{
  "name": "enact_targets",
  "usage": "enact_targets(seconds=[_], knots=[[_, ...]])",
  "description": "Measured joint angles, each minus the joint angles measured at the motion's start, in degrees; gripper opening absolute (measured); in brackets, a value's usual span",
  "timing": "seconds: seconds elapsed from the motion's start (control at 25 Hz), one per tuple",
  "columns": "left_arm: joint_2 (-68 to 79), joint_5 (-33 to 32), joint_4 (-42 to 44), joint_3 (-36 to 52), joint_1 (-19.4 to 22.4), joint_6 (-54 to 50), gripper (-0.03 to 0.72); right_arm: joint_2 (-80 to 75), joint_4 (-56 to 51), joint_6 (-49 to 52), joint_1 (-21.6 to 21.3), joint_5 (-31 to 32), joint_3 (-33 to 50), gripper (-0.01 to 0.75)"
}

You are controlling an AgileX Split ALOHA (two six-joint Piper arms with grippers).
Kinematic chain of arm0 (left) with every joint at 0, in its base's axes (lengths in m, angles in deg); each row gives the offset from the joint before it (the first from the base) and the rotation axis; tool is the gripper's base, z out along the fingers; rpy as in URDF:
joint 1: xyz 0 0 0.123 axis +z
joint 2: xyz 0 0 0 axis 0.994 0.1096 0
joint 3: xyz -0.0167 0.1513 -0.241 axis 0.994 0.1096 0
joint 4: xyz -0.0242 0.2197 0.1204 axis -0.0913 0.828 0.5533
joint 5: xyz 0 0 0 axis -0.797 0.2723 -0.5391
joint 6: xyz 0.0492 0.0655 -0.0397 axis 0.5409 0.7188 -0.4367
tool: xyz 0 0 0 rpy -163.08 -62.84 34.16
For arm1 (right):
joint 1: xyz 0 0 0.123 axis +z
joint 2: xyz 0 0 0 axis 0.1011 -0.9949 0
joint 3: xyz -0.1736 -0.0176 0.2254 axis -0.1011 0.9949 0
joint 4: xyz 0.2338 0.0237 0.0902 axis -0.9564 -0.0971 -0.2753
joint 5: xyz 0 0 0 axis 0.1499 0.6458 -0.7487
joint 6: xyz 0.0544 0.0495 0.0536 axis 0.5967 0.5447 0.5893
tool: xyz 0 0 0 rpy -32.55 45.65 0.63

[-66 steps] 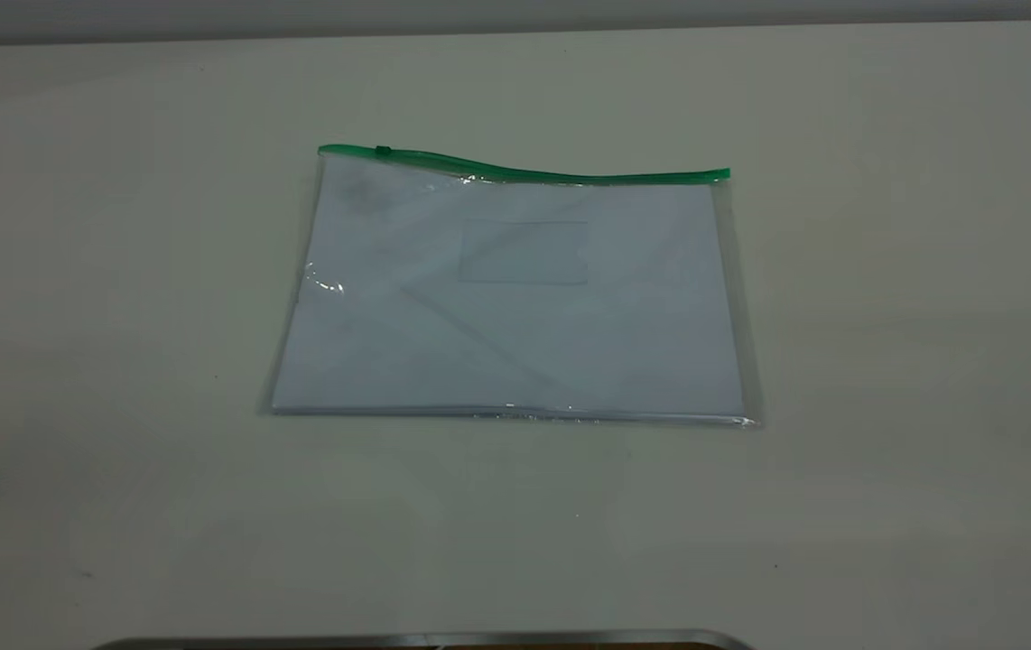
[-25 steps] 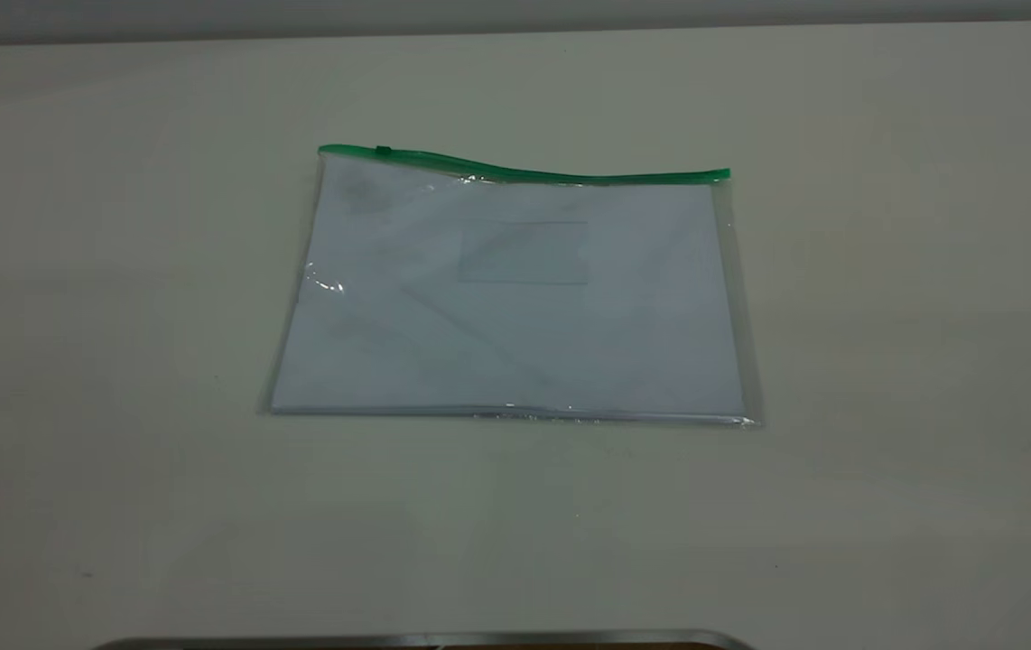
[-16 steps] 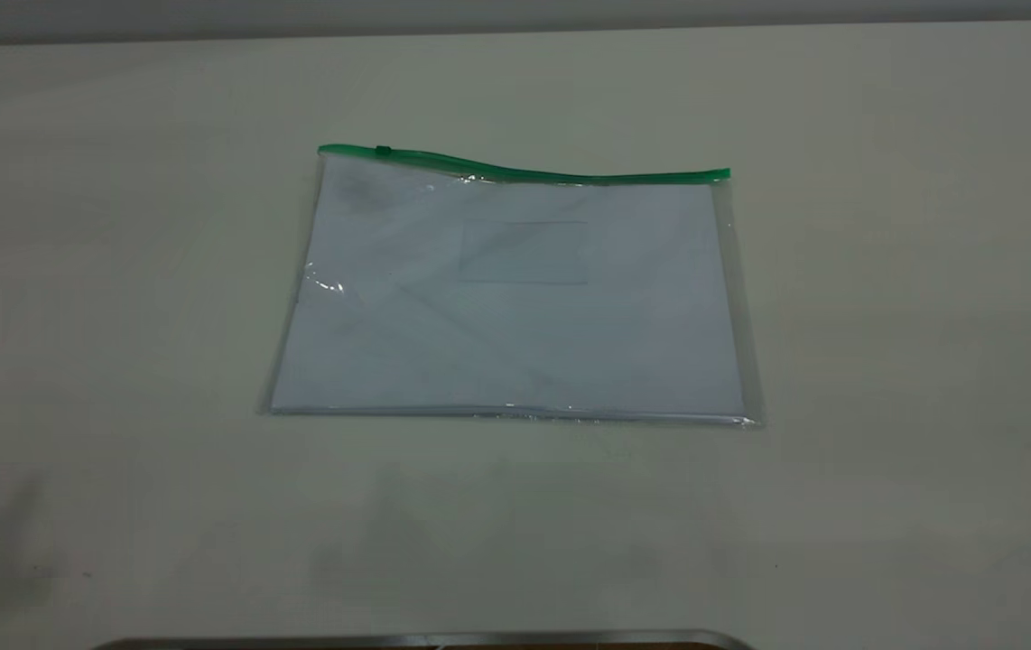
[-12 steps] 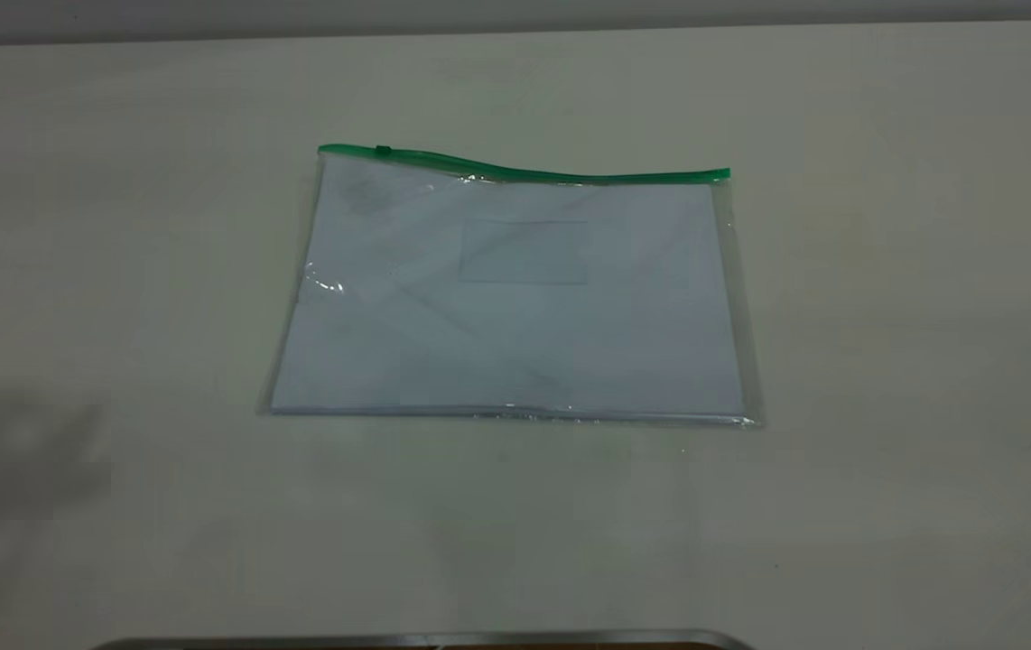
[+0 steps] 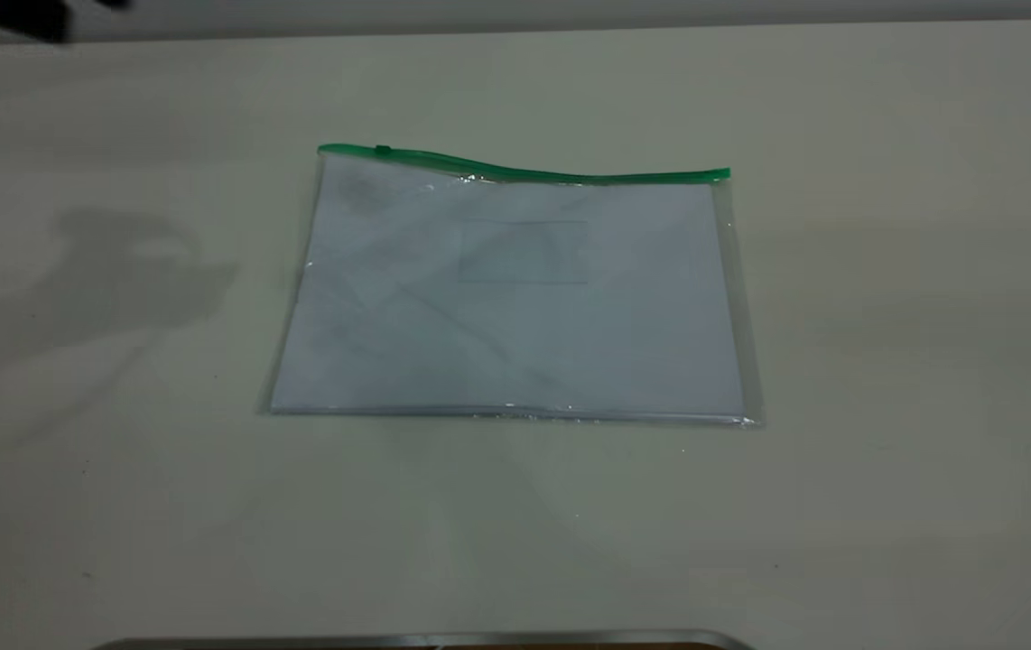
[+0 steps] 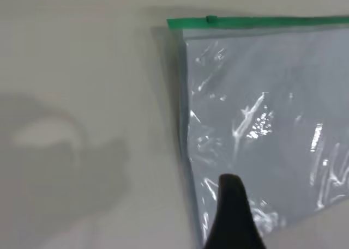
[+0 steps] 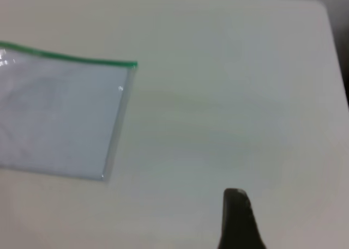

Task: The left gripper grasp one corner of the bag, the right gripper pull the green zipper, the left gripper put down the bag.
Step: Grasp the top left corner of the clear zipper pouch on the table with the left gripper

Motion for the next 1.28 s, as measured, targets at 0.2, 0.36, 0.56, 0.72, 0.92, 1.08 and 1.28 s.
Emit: enact_targets(seconds=[0.2,0.36,0.56,0.72,0.92,1.08,1.28], knots=[[14.25,-0.8,-2.98,-9.21,-0.07,8.68,0.59,-13.28,0.0,0.07,0.0,-4.24,-3.31,0.52],[21.94,-0.8,-4.47,-14.91,-0.55,13.77,0.59,-21.46,0.0,0.07,0.0,-10.09,-3.88,0.52],[28.18,-1.21,-5.54,-19.6,-2.32,15.27,0.59,-30.79,0.0,0.07,0.0,-13.97,-3.99,0.52],[31.49,-1.28,-8.21,-21.74,-4.08,16.27,0.59,-36.65,0.0,0.02,0.0,-16.34,-3.99,0.52],[34.82,-0.04,-12.13,-23.99,-5.79,18.02,0.59,-40.2,0.0,-0.08,0.0,-18.48,-3.99,0.52],[37.26,0.21,-13.54,-26.08,-6.93,18.39,0.59,-40.4,0.14,-0.15,0.0,-19.48,-3.99,0.52],[38.5,-0.15,-16.12,-27.88,-8.01,18.46,0.59,-40.4,0.14,-1.73,0.0,-19.5,-4.11,0.52]])
